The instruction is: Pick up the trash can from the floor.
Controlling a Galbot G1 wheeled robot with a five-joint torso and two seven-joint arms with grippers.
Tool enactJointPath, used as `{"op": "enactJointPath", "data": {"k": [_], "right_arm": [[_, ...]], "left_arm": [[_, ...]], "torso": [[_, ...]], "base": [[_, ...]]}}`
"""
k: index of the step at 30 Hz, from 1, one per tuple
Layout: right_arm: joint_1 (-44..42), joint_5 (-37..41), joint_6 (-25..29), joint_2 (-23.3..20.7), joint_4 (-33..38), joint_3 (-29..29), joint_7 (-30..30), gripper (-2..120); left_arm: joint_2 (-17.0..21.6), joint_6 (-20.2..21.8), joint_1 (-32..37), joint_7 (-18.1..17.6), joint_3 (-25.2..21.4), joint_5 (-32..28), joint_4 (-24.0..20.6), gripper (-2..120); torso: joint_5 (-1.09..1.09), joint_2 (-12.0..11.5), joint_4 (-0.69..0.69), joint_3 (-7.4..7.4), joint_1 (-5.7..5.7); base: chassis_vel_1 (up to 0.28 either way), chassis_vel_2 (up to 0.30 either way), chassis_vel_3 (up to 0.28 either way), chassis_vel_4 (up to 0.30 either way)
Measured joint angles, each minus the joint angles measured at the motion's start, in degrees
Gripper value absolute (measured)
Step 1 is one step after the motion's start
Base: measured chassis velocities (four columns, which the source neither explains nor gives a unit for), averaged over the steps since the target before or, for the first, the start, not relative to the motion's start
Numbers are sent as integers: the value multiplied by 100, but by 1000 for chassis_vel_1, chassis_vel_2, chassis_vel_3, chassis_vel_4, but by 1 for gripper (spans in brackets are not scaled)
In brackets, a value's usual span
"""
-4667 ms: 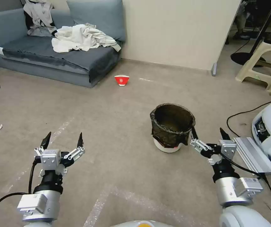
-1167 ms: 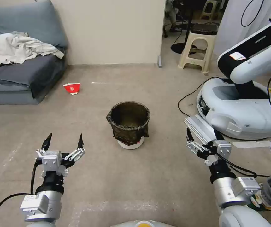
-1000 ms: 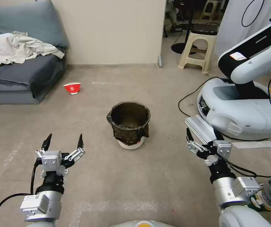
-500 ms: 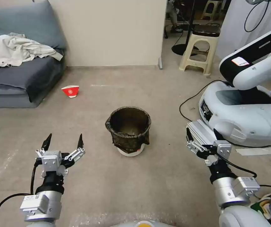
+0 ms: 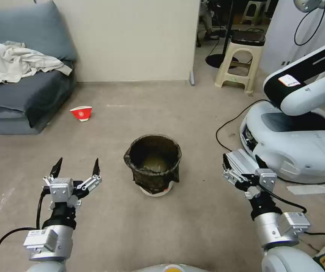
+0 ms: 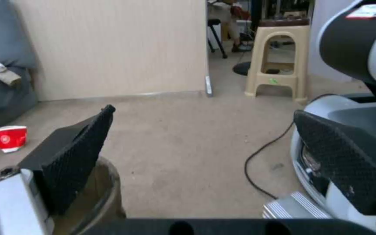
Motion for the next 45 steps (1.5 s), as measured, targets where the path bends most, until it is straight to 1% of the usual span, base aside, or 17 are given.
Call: {"op": "enactJointPath", "data": {"k": [12, 13, 20, 25, 28, 29, 33, 34, 37, 38, 39, 41, 43, 44, 45], "right_arm": [[10, -2, 44, -1, -71, -28, 11, 100], [12, -2, 44, -4, -85, -27, 12, 100], [26, -2, 34, -17, -133, -20, 25, 100], [65, -2, 11, -34, -206, -18, 32, 100], [87, -2, -11, -43, -251, -19, 35, 100], [87, -2, -11, -43, -251, -19, 35, 100], [82, -2, -39, -72, -317, -20, 46, 100], [82, -2, -39, -72, -317, -20, 46, 100], [87, -2, -62, -77, -373, -47, 90, 100], [97, -2, -78, -82, -392, -52, 105, 100], [97, -2, -78, -82, -392, -52, 105, 100], [121, -2, -102, -93, -419, -56, 124, 100], [152, 0, -130, -117, -467, -52, 159, 100], [152, 0, -130, -117, -467, -52, 159, 100], [161, 6, -134, -135, -490, -43, 180, 100]], "left_arm": [[80, 15, -82, 5, -16, -83, 84, 100], [87, 18, -89, 5, -16, -87, 94, 100], [141, 77, -121, 5, -18, -140, 128, 100], [310, 283, -244, 1, 16, -345, 156, 100], [601, 622, -456, -15, 43, -737, 167, 100], [601, 622, -456, -15, 43, -737, 167, 100], [1133, 1447, -940, -199, 183, -1488, 181, 100], [1133, 1447, -940, -199, 183, -1488, 181, 100], [1461, 2002, -1271, -302, 331, -1772, 257, 100], [1533, 2157, -1360, -337, 376, -1838, 293, 100], [1533, 2157, -1360, -337, 376, -1838, 293, 100], [1638, 2370, -1494, -394, 459, -1950, 372, 100], [1774, 2695, -1706, -522, 627, -2181, 520, 100], [1774, 2695, -1706, -522, 627, -2181, 520, 100], [1818, 2796, -1793, -586, 714, -2261, 578, 100]], "torso": [[0, 0, 0, 1, 1], [2, 0, 1, 1, 1], [0, 0, 0, 0, 0], [0, 0, 0, 0, 0], [0, 0, 0, 0, 0], [0, 0, 0, 0, 0], [0, 0, -1, 0, 0], [0, 0, -1, 0, 0], [-1, 0, -1, 0, 0], [1, 0, -1, 0, 0], [1, 0, -1, 0, 0], [0, 0, 0, 0, 0], [0, 0, 1, 0, 0], [0, 0, 1, 0, 0], [0, 0, 0, 0, 0]], "base": [[-167, 166, 158, -158], [-56, 107, 111, -100], [-2, 4, -2, 7], [4, -6, -5, 11], [0, 0, 0, 0], [0, 0, 0, 0], [0, 0, 0, 0], [0, 0, 0, 0], [0, 0, 0, 0], [0, 0, 0, 0], [0, 0, 0, 0], [0, 0, 0, 0], [0, 0, 0, 0], [0, 0, 0, 0], [0, 0, 0, 0]]}}
